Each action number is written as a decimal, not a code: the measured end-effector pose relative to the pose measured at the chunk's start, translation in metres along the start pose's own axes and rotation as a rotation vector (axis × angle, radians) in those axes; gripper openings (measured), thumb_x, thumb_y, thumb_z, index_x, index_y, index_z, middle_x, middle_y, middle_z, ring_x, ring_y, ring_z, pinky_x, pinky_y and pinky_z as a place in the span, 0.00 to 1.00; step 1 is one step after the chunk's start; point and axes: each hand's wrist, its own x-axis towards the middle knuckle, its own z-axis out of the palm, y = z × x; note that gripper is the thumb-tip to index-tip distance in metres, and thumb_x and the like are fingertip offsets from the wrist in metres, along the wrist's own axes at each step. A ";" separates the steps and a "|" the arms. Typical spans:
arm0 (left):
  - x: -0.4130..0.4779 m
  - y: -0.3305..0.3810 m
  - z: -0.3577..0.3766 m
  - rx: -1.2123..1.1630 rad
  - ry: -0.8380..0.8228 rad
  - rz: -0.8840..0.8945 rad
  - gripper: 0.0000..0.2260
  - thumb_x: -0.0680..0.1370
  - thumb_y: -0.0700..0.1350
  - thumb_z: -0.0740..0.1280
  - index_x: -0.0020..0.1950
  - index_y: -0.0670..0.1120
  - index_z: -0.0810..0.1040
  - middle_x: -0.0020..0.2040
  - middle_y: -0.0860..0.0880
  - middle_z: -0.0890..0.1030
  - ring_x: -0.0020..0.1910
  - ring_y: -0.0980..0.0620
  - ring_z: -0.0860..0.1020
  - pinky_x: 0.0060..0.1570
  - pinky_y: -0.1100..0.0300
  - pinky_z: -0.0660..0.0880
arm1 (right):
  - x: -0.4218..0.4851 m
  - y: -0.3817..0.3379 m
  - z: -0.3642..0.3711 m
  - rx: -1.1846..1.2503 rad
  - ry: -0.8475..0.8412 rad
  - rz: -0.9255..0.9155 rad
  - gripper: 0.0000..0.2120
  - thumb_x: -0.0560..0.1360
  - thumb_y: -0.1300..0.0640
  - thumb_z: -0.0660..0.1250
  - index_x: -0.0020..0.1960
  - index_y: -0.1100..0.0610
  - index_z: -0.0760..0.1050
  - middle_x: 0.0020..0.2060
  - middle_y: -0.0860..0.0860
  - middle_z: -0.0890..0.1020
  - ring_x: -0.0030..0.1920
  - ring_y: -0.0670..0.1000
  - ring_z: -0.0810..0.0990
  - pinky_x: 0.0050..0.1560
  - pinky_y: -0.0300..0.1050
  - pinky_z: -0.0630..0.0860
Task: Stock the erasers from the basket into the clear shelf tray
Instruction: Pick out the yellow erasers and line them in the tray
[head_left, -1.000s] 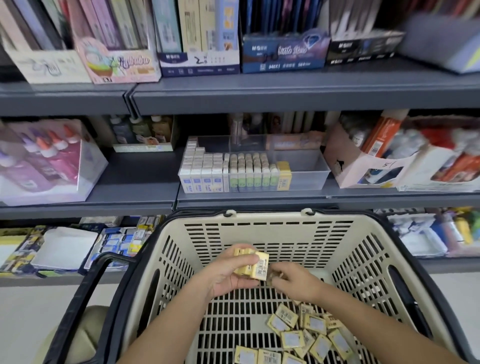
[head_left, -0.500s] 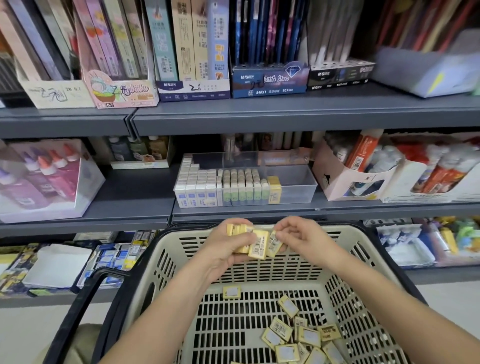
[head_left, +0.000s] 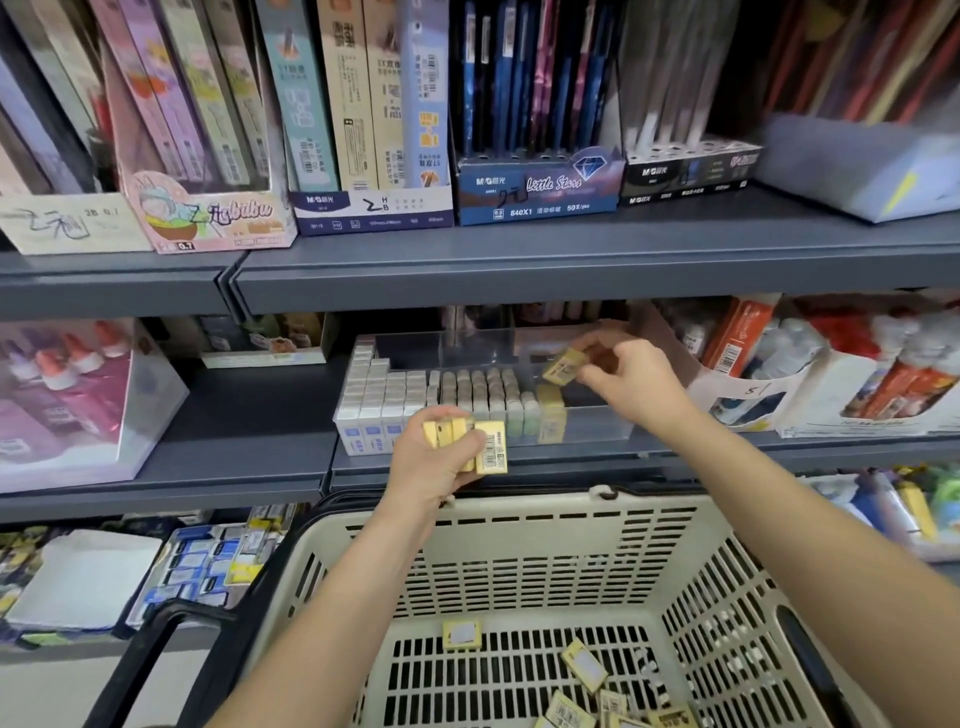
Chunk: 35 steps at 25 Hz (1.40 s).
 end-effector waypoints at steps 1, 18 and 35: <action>0.003 -0.001 -0.001 -0.002 0.001 0.000 0.12 0.72 0.35 0.72 0.48 0.51 0.76 0.50 0.44 0.80 0.47 0.49 0.82 0.39 0.60 0.80 | 0.010 0.002 0.004 -0.062 0.023 -0.013 0.08 0.73 0.61 0.67 0.52 0.55 0.78 0.38 0.49 0.80 0.38 0.49 0.76 0.38 0.33 0.65; 0.009 -0.007 -0.007 -0.010 -0.041 -0.005 0.13 0.71 0.36 0.72 0.45 0.53 0.78 0.45 0.48 0.81 0.43 0.52 0.83 0.38 0.60 0.79 | 0.043 0.006 0.019 -0.358 -0.112 -0.121 0.12 0.76 0.56 0.63 0.59 0.52 0.75 0.48 0.53 0.82 0.45 0.57 0.80 0.51 0.49 0.78; 0.010 -0.010 -0.007 0.016 -0.047 -0.004 0.13 0.71 0.36 0.73 0.46 0.53 0.77 0.48 0.46 0.81 0.45 0.50 0.83 0.40 0.59 0.79 | 0.049 0.024 0.039 -0.232 -0.228 0.063 0.05 0.75 0.61 0.63 0.50 0.54 0.75 0.51 0.53 0.82 0.52 0.55 0.79 0.55 0.42 0.73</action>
